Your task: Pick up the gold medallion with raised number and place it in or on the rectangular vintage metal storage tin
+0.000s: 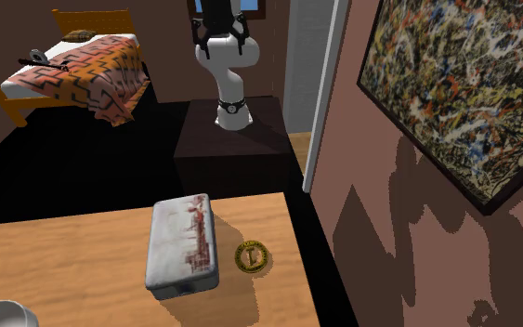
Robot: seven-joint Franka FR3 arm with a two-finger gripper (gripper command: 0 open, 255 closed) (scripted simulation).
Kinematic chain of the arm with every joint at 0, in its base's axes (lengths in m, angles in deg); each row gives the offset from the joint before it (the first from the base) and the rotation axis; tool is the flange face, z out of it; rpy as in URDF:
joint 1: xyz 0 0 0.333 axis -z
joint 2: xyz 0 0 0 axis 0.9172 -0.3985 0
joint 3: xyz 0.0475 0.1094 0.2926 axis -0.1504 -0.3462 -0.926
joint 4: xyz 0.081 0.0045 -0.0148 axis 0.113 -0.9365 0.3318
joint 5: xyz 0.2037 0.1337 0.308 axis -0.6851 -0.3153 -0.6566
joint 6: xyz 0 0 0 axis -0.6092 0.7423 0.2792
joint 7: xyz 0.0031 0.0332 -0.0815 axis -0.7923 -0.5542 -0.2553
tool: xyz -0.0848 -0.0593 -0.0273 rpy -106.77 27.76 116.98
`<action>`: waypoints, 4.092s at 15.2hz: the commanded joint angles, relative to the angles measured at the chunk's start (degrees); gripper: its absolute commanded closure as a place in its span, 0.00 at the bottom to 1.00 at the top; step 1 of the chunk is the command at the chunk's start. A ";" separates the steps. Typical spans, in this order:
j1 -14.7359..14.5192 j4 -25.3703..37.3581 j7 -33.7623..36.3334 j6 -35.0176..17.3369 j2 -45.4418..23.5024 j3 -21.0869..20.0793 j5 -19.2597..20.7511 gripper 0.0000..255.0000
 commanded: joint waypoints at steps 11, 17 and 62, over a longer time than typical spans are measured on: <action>-0.29 -2.47 0.64 -19.48 -16.51 -1.96 -0.31 0.00; -0.32 0.06 1.33 -29.61 -28.89 -2.95 0.07 0.00; -2.86 46.35 6.23 -48.47 -93.05 -2.29 6.29 1.00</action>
